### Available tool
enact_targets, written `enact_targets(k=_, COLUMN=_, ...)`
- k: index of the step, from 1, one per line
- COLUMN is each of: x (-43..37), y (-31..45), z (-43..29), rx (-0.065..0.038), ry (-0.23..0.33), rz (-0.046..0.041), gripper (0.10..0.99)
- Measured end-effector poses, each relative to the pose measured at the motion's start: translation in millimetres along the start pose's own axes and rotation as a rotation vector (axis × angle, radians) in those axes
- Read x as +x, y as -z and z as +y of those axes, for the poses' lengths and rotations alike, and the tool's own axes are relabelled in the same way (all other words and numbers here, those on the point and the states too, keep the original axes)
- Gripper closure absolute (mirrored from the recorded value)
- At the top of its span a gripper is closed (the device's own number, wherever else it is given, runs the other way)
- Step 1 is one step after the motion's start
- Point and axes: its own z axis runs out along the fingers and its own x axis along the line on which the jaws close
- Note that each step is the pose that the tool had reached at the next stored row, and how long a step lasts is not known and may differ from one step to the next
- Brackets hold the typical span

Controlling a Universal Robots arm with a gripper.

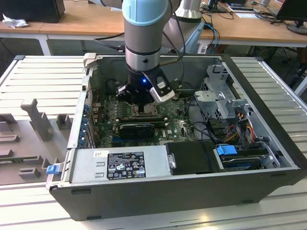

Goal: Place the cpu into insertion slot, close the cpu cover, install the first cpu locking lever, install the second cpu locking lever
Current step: 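Install the second cpu locking lever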

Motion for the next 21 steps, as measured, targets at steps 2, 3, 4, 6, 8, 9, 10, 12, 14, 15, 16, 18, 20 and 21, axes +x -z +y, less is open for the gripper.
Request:
enact_targets(k=2, x=1.3, y=-4.8, z=-2.4, rx=-0.008, ry=0.001, rz=-0.0003, gripper=0.980)
enact_targets(k=3, x=3.5, y=-4.5, z=-4.6, rx=-0.028, ry=0.001, rz=-0.0019, gripper=0.980)
enact_targets(k=4, x=5.8, y=-4.2, z=-6.8, rx=-0.035, ry=0.000, rz=-0.0025, gripper=0.980)
enact_targets(k=6, x=7.9, y=-3.8, z=-9.7, rx=-0.041, ry=0.001, rz=-0.0030, gripper=0.980)
enact_targets(k=8, x=9.7, y=-3.2, z=-13.2, rx=-0.047, ry=0.001, rz=-0.0033, gripper=0.980)
enact_targets(k=9, x=10.3, y=-3.1, z=-14.5, rx=-0.052, ry=0.003, rz=-0.0034, gripper=0.980)
enact_targets(k=10, x=11.2, y=-3.0, z=-15.0, rx=-0.057, ry=0.004, rz=-0.0035, gripper=0.980)
enact_targets(k=12, x=12.4, y=-3.2, z=-15.8, rx=-0.070, ry=0.013, rz=-0.0028, gripper=0.980)
enact_targets(k=14, x=14.1, y=-4.7, z=-17.4, rx=-0.085, ry=0.024, rz=-0.0021, gripper=0.980)
enact_targets(k=15, x=16.8, y=-6.8, z=-18.2, rx=-0.097, ry=0.034, rz=-0.0012, gripper=0.980)
enact_targets(k=16, x=18.2, y=-10.7, z=-18.8, rx=-0.102, ry=0.041, rz=-0.0004, gripper=0.980)
enact_targets(k=18, x=18.6, y=-17.8, z=-19.7, rx=-0.104, ry=0.043, rz=-0.0001, gripper=0.980)
enact_targets(k=20, x=21.1, y=-20.4, z=-20.4, rx=-0.107, ry=0.044, rz=-0.0001, gripper=0.980)
enact_targets(k=21, x=23.4, y=-21.0, z=-24.3, rx=-0.124, ry=0.045, rz=-0.0016, gripper=0.980)
